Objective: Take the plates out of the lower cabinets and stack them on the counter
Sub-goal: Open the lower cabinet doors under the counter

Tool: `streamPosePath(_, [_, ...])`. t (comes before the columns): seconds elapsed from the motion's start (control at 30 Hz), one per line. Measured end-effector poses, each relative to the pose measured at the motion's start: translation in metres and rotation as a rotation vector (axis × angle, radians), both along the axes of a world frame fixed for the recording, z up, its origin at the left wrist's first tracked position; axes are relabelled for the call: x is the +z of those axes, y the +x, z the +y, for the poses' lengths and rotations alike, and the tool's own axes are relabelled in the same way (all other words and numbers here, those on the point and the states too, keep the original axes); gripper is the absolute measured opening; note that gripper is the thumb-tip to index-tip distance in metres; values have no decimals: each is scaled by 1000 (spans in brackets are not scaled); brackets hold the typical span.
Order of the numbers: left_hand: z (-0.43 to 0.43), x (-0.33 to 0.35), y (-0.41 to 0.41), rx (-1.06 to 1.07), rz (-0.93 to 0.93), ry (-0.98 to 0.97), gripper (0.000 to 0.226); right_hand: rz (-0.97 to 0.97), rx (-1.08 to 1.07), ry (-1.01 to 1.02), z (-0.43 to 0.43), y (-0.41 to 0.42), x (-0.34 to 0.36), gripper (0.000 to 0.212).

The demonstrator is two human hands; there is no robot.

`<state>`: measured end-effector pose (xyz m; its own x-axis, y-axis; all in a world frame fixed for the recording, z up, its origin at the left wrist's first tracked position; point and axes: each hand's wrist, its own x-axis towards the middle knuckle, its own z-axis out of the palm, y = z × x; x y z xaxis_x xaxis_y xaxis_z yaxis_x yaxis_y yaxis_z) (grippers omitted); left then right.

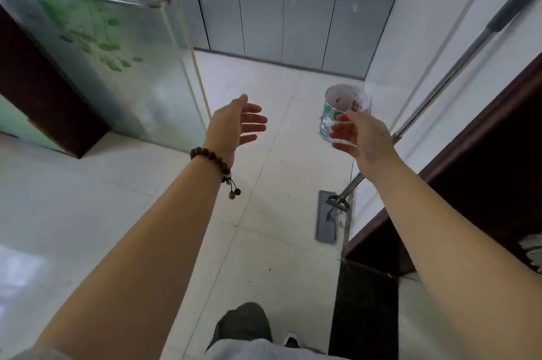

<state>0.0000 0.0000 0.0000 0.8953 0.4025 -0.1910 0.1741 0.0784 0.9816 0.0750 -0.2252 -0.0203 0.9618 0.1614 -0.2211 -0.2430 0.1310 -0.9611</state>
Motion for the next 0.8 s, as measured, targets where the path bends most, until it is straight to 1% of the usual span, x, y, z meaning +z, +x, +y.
streamPosePath(0.2, [16,-16,33,41,42,-46,40,43,-5,-73,11,30,-21,16])
streamPosePath(0.37, [40,-39,76,20,72,-58,40,60,-66,-121,37,72,-38,15])
streamPosePath(0.5, [69,-54,116,10,87,-50,39,47,-75,-164,66,112,-47,16])
streamPosePath(0.8, [136,-54,207,-47,99,-14,37,30,-95,-129,125,190,-45,16])
